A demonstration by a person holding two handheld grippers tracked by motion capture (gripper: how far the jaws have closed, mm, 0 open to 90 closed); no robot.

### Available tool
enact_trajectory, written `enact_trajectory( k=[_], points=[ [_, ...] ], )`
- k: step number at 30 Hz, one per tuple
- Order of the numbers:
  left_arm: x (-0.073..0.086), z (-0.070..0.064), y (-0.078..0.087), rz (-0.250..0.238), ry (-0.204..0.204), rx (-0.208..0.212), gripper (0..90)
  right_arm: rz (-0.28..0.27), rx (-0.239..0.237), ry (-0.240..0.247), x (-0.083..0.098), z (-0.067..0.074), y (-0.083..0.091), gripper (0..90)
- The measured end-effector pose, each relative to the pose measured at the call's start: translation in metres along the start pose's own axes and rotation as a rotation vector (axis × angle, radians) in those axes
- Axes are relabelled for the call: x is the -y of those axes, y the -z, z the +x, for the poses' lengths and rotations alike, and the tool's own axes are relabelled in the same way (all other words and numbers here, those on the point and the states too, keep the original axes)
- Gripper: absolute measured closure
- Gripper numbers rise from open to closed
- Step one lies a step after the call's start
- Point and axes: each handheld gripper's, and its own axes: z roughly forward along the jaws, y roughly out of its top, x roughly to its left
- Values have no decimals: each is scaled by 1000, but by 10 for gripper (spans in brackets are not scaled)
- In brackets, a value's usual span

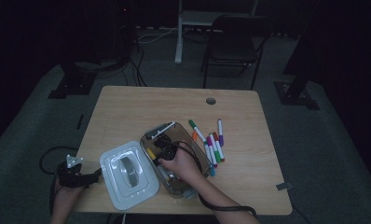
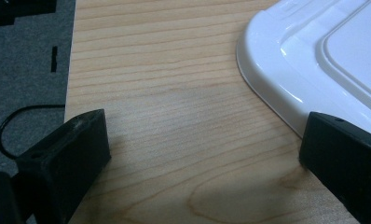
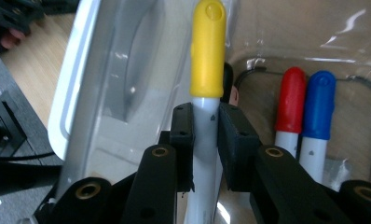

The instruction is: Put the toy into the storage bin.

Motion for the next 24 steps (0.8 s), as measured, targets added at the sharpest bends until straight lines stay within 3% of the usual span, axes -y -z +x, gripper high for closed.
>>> enact_trajectory(
  k=[5, 12, 17, 24],
  points=[
    [0, 0, 0, 0, 0, 1, 22, 61, 22, 8, 0, 1, -10, 768],
    [0, 0, 0, 1, -1, 0, 22, 82, 27, 8, 3, 0, -14, 759],
    [0, 0, 0, 1, -1, 0, 22, 139, 35, 24, 5, -3, -21, 724],
    [0, 0, 0, 1, -1, 0, 22, 129, 35, 25, 8, -8, -17, 692]
  ],
)
